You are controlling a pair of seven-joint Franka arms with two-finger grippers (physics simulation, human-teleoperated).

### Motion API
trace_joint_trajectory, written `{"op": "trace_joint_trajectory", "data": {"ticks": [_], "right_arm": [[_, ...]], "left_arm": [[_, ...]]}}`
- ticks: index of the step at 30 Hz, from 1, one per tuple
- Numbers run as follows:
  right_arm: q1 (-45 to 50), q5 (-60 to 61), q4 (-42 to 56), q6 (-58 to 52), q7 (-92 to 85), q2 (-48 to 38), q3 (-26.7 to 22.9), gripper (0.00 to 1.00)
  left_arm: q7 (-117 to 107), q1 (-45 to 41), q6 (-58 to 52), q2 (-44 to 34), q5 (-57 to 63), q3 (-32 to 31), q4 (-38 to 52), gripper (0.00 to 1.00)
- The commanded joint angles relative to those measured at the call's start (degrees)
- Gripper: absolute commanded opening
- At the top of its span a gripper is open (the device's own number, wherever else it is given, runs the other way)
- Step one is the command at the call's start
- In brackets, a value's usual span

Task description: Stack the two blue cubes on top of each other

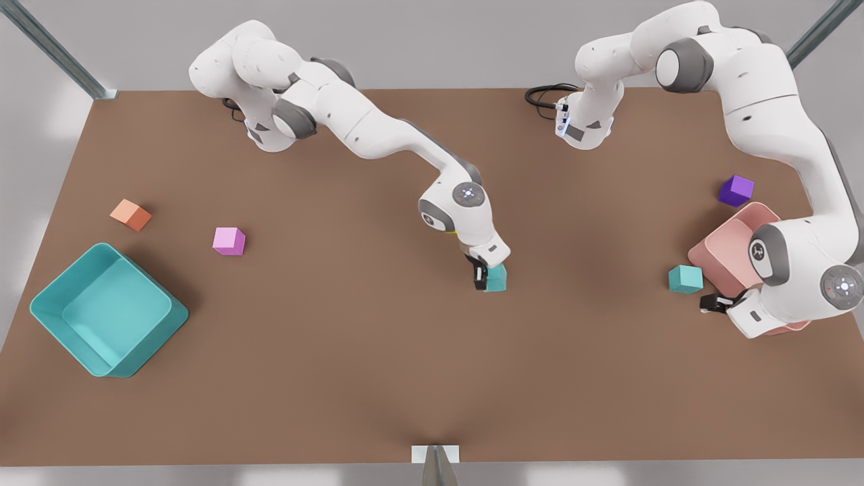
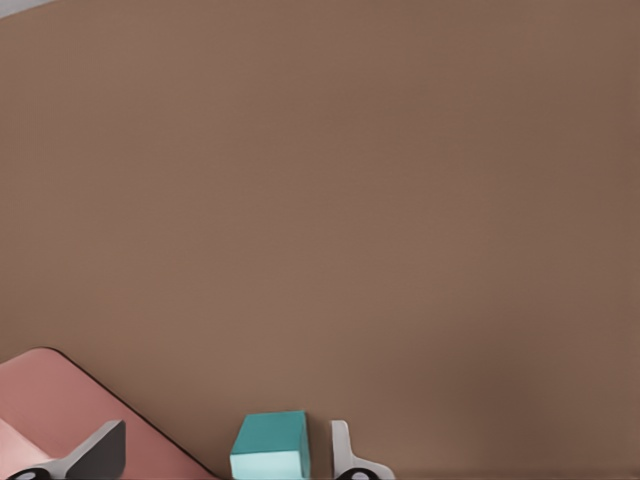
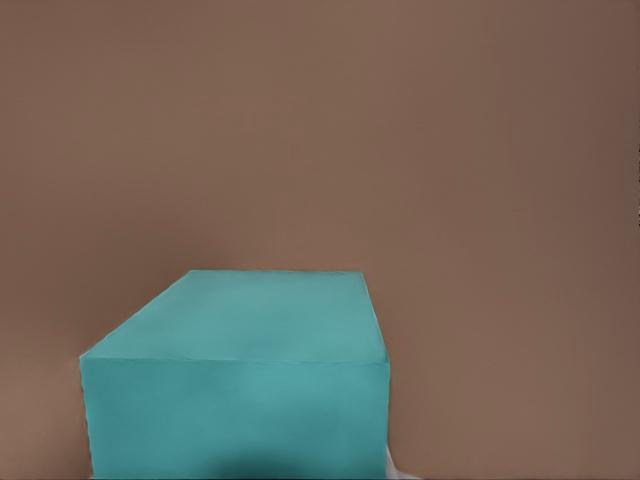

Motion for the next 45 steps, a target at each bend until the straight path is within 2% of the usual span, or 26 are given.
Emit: {"op": "trace_joint_trajectory", "data": {"ticks": [1,6,7,8,9,10,11,12,15,16,20,21,23,24,25,26,27,28,29,32,33,34,45], "right_arm": [[0.03,-1.47,0.16,8.1,19.03,0.47,-0.34,0.37],[0.03,-1.47,0.16,9.77,19.64,3.02,-0.77,0.38],[0.03,-1.47,0.16,11.7,19.56,3.02,-0.77,0.47],[0.03,-1.47,0.16,11.79,19.56,3.19,-0.77,0.53],[0.03,-1.47,0.16,11.88,19.56,3.28,-0.77,0.6],[0.03,-1.47,0.07,12.93,19.56,3.37,-0.78,0.82],[-0.05,-1.47,0.16,13.11,19.56,3.72,-0.86,0.97],[-0.05,-1.47,0.16,13.55,19.29,3.81,-0.86,1.0],[-0.05,-1.47,0.07,15.84,19.38,5.13,-1.21,1.0],[-0.14,-1.2,-0.54,14.96,19.38,2.94,-0.95,1.0],[-1.55,1.61,-5.2,-12.98,18.85,-19.04,1.24,1.0],[-4.97,6.18,-5.2,-23.43,19.29,-23.26,1.33,1.0],[-17.53,6.36,-6.08,-49.54,19.91,-35.29,0.37,1.0],[-26.5,6.45,-14.85,-55.53,20.26,-45.74,-1.13,1.0],[-35.11,6.18,-29.0,-55.27,20.26,-58.31,-1.57,1.0],[-44.52,5.74,-38.85,-54.57,20.26,-65.0,-1.04,1.0],[-50.32,5.74,-49.48,-49.75,20.35,-69.66,-0.78,1.0],[-52.87,5.74,-61.26,-38.41,20.17,-74.32,-0.69,1.0],[-55.51,5.74,-65.05,-36.2,20.26,-76.17,1.07,1.0],[-57.27,5.74,-72.0,-26.09,19.91,-78.72,1.33,1.0],[-57.36,5.57,-71.56,-24.95,24.28,-78.2,1.69,1.0],[-57.27,0.82,-71.47,-25.03,30.19,-78.55,3.79,1.0],[-59.21,4.6,-70.51,-22.75,27.38,-77.93,3.88,1.0]], "left_arm": [[0.0,-0.02,-0.02,-0.02,-0.06,-0.01,0.09,1.0],[2.2,3.15,4.28,3.76,-0.14,-0.1,-0.44,1.0],[2.29,3.76,6.3,3.76,-1.02,-0.27,-2.71,1.0],[2.29,5.25,10.08,1.22,-1.2,-2.03,-8.94,1.0],[2.38,9.12,12.28,-0.98,-1.02,-5.81,-13.79,1.0],[2.46,9.48,19.3,-5.46,-0.94,-6.25,-22.83,1.0],[1.77,9.39,21.95,-7.57,-1.02,-6.25,-26.97,1.0],[1.67,9.48,22.48,-9.24,-0.94,-6.25,-28.91,1.0],[1.94,11.76,22.48,-10.92,0.29,-6.16,-31.11,1.0],[1.85,11.85,23.71,-10.57,1.08,-6.08,-31.11,1.0],[1.5,12.73,24.59,-9.86,1.26,-5.72,-31.2,1.0],[1.5,12.9,25.29,-9.51,1.26,-5.72,-31.2,1.0],[1.41,13.08,27.75,-7.93,1.26,-5.64,-31.2,1.0],[1.41,13.17,28.54,-7.4,1.35,-5.64,-31.46,1.0],[1.32,13.34,30.65,-7.58,1.26,-5.64,-33.48,1.0],[1.32,14.05,31.53,-7.75,1.35,-5.64,-34.19,1.0],[1.32,14.05,31.53,-7.75,1.35,-5.64,-34.27,1.0],[1.32,14.05,31.88,-7.66,1.35,-5.64,-34.63,1.0],[1.24,14.13,31.97,-8.1,1.35,-5.64,-35.77,1.0],[1.32,14.57,33.82,-8.01,1.35,-5.64,-37.09,1.0],[1.32,15.19,33.91,-8.37,1.61,-5.64,-37.88,1.0],[1.32,15.8,34.43,-8.28,2.49,-5.64,-38.05,1.0],[-0.26,15.37,36.98,-8.1,2.58,-5.81,-40.25,1.0]]}}
